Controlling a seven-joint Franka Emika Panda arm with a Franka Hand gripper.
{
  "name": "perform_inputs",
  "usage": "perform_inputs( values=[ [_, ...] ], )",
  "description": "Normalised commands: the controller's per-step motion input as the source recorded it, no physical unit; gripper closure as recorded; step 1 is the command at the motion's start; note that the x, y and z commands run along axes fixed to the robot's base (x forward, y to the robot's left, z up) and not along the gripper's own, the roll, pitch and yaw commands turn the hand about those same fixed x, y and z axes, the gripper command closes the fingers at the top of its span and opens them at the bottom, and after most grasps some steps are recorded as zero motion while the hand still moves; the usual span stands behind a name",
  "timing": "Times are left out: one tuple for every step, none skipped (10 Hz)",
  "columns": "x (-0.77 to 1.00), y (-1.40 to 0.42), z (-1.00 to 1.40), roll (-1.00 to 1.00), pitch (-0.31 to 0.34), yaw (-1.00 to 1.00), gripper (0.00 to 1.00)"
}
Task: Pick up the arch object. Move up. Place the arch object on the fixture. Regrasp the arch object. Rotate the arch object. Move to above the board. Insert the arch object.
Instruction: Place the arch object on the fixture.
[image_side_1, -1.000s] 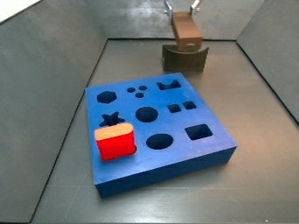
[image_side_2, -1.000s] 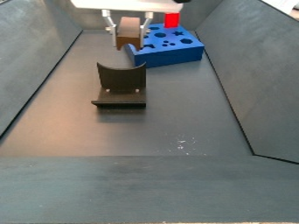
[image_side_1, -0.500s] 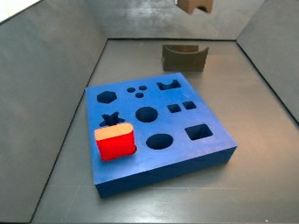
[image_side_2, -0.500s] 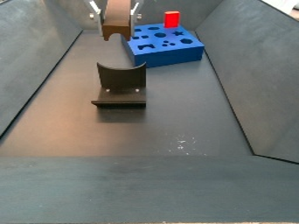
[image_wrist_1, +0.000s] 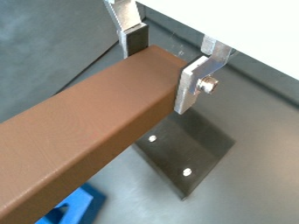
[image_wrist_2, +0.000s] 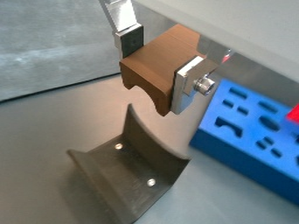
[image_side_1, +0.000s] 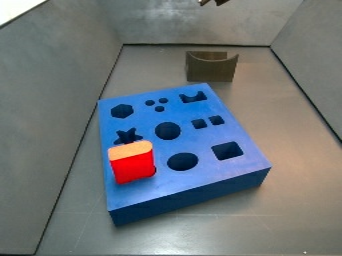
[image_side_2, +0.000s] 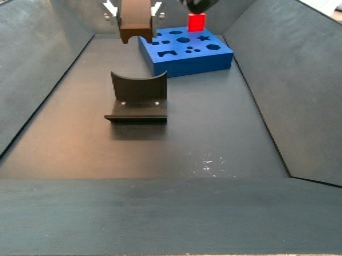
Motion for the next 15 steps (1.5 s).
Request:
perform_inputs(
  values=[
    [0.1, 0.05, -0.01, -0.6, 0.148, -0.13, 1.0],
    [0.09, 0.05, -0.01, -0.38, 0.115, -0.13, 1.0],
    [0.09, 0.04, -0.01, -0.26, 0.094, -0.12, 1.0],
    [0.12, 0.07, -1.0, -1.0, 0.048, -0.06, 1.0],
    [0.12, 0.08, -1.0, -1.0, 0.04, -0.06, 1.0],
    [0.13, 0.08, -1.0, -1.0, 0.07, -0.07, 1.0],
    [0.15, 0.09, -1.0, -1.0, 0.096, -0.08, 1.0],
    [0.15, 0.09, -1.0, -1.0, 0.11, -0.09, 1.0],
    [0.17, 0.1, -1.0, -0.95, 0.129, -0.12, 1.0],
    [0.18, 0.11, -1.0, -0.79, 0.122, -0.13, 1.0],
    [0.19, 0.12, -1.0, -0.63, 0.112, -0.14, 1.0],
    [0.21, 0.13, -1.0, -0.42, 0.099, -0.15, 1.0],
    [0.21, 0.12, -0.91, -0.28, 0.09, -0.15, 1.0],
    [0.16, 0.08, -0.65, -0.19, 0.065, -0.15, 1.0],
    [0.12, 0.07, -0.46, -0.17, 0.046, -0.14, 1.0]
  ],
)
